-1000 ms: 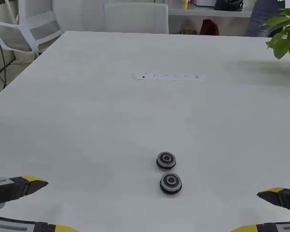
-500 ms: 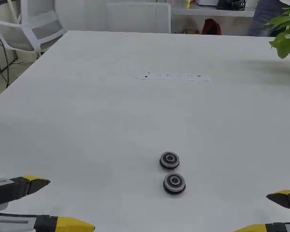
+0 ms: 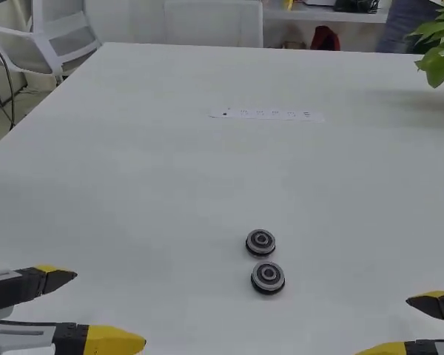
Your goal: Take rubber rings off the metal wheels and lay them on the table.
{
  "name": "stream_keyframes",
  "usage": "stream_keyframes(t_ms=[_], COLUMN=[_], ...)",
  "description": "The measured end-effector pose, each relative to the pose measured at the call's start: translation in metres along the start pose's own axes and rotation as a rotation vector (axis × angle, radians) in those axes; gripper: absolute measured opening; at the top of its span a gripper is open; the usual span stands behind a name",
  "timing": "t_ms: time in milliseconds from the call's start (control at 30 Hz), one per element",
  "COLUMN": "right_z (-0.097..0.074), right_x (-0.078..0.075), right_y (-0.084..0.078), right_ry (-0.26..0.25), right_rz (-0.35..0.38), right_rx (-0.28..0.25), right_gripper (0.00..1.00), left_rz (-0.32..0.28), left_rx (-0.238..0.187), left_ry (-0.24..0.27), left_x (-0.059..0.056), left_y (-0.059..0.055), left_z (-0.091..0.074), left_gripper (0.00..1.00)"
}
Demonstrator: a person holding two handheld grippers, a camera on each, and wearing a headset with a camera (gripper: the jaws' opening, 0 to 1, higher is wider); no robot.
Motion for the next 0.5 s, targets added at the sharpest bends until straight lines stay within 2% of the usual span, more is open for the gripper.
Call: stream_keyframes(t_ms=[167,300,367,400,500], right_z=[0.0,-0.002,-0.003,-0.003,-0.006], right_x=[0.001,0.0,0.0,0.0,-0.003], right_y=[0.001,0.002,0.004,0.004,0.005], right_ry=[0.0,-0.006,-0.011,-0.013,-0.022], right_rz=[-0.018,-0.06,-0.085,-0.088,-0.098], right_rx=[0.006,0.016,0.01,0.009,0.01], right_gripper=[0.88,0.87,0.86,0.85,0.84], left_rz=[-0.005,0.014,0.033,0.057,0.089], left_rx=[-0.01,-0.005,-0.009,-0.026,-0.041], left_ry=[0.003,0.001,-0.02,-0.033,-0.04], left_x=[0.001,0.0,-0.005,-0.007,-0.013], left_y=[0.001,0.002,0.004,0.008,0.012], left_z=[-0.001,0.0,0.0,0.0,-0.002], left_gripper=[1.0,1.0,1.0,1.0,1.0])
Point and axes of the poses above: the centre of the closed fingertips' face, and the gripper's own axes: z roughly forward along the fingers, x roughly to its left, y roughly out of its top, the point moved 2 cm from there along -z, roughly backward along the fingers, and after that the axes turned 13 degrees about -z, right-handed, at the moved point
